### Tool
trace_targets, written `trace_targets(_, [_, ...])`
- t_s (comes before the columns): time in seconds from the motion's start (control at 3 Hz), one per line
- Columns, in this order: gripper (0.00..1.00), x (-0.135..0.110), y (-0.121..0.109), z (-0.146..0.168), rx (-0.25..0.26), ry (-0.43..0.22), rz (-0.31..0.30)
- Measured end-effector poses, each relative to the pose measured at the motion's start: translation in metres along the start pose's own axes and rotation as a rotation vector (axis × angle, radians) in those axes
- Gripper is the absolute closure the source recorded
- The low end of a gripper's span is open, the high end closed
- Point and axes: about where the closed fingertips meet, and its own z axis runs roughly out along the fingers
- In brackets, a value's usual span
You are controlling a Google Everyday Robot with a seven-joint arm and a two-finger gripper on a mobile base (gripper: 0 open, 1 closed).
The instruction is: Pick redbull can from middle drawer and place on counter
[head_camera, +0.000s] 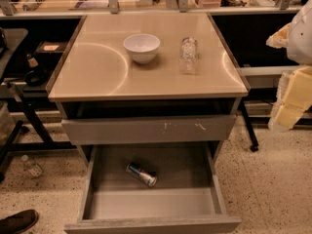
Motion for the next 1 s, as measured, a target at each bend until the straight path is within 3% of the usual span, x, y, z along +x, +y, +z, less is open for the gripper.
trace_targets(0.33, [0.00,-0.001,0.000,-0.001,0.007,-0.004,0.002])
trace_targets(1.0, [0.00,-0.003,0.020,0.063,-0.006,0.022,0.083])
